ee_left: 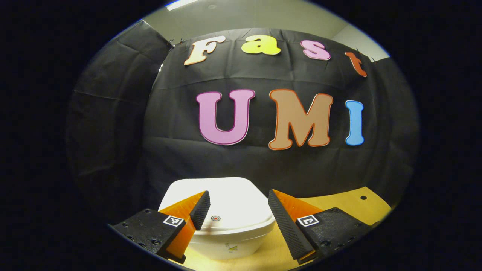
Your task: Press the lid of the desktop garbage bin to open it, pick up the crumpled paper on the desktop and throw it into the bin, then pick up the pop can on the desktop and drop it into the bin, and finally close the garbage bin lid.
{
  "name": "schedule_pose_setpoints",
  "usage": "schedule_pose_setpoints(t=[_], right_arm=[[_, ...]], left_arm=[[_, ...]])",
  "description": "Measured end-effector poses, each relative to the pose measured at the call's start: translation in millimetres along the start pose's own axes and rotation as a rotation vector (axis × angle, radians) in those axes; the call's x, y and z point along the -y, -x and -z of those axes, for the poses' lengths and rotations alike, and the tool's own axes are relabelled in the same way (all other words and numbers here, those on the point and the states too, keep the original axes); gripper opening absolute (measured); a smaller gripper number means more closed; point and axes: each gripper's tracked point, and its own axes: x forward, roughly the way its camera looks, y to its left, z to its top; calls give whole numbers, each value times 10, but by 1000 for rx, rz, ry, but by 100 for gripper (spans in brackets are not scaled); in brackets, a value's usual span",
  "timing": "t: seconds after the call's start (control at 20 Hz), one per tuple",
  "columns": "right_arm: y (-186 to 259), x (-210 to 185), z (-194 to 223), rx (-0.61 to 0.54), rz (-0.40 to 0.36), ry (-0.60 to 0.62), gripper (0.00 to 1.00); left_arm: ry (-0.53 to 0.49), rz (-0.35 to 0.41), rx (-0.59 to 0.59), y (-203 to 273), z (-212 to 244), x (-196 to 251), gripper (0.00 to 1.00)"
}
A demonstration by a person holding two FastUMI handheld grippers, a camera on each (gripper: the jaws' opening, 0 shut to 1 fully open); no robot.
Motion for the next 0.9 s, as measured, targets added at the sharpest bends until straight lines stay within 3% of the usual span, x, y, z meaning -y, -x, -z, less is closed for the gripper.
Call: schedule_pose_setpoints(t=[0.2, 0.25, 0.55, 0.9], right_arm=[[70, 152, -266, 72, 0, -30, 100], [90, 178, -297, 82, -11, -40, 96], [349, 379, -391, 120, -68, -85, 97], [650, 368, -492, 152, -2, -88, 96]], left_arm=[[-51, 44, 138, 457, -393, 470, 93], [-57, 59, 157, 601, -423, 615, 93], [-24, 102, 250, 1396, -596, 1241, 94], [28, 245, 224, 1935, -476, 1748, 94]])
